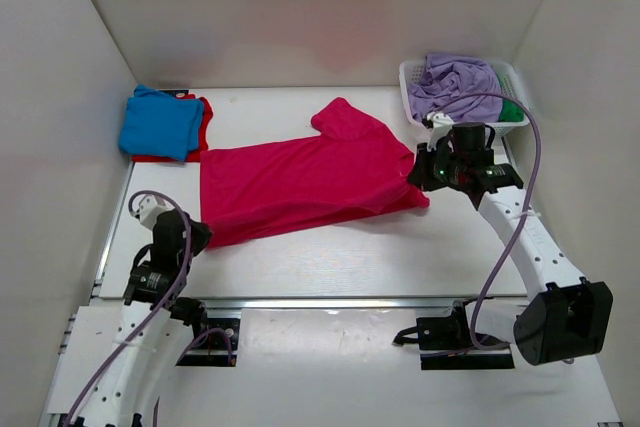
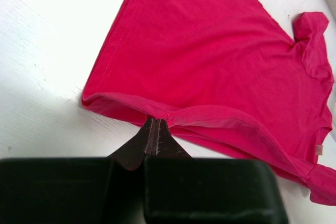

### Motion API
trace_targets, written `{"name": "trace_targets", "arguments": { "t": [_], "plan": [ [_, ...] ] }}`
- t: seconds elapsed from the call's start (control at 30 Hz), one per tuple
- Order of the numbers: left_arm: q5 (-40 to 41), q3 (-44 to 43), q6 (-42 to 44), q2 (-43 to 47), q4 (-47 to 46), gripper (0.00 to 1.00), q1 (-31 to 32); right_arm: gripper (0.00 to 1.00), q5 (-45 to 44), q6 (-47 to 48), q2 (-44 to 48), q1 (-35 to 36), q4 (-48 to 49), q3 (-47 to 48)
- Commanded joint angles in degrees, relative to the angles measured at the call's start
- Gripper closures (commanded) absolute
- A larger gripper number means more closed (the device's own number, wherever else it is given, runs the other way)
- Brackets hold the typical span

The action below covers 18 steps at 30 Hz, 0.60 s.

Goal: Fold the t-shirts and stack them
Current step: Fold the flattened tshirt in 1/3 of the way

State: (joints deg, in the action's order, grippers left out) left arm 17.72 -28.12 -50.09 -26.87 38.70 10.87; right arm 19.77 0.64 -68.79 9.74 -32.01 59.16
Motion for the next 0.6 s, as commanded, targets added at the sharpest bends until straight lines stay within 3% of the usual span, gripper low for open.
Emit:
{"name": "trace_targets", "arguments": {
  "t": [0.0,0.57],
  "plan": [
    [3.2,-1.9,-1.5,3.9,3.7,1.0,0.7,1.0,0.2,-0.4,3.0,0.5,-0.6,-0.4],
    [-0.8,-2.7,-4.9,13.1,12.2,1.0,-2.4,1.0,1.3,-2.1,8.9,1.7,-7.3,1.2]
  ]
}}
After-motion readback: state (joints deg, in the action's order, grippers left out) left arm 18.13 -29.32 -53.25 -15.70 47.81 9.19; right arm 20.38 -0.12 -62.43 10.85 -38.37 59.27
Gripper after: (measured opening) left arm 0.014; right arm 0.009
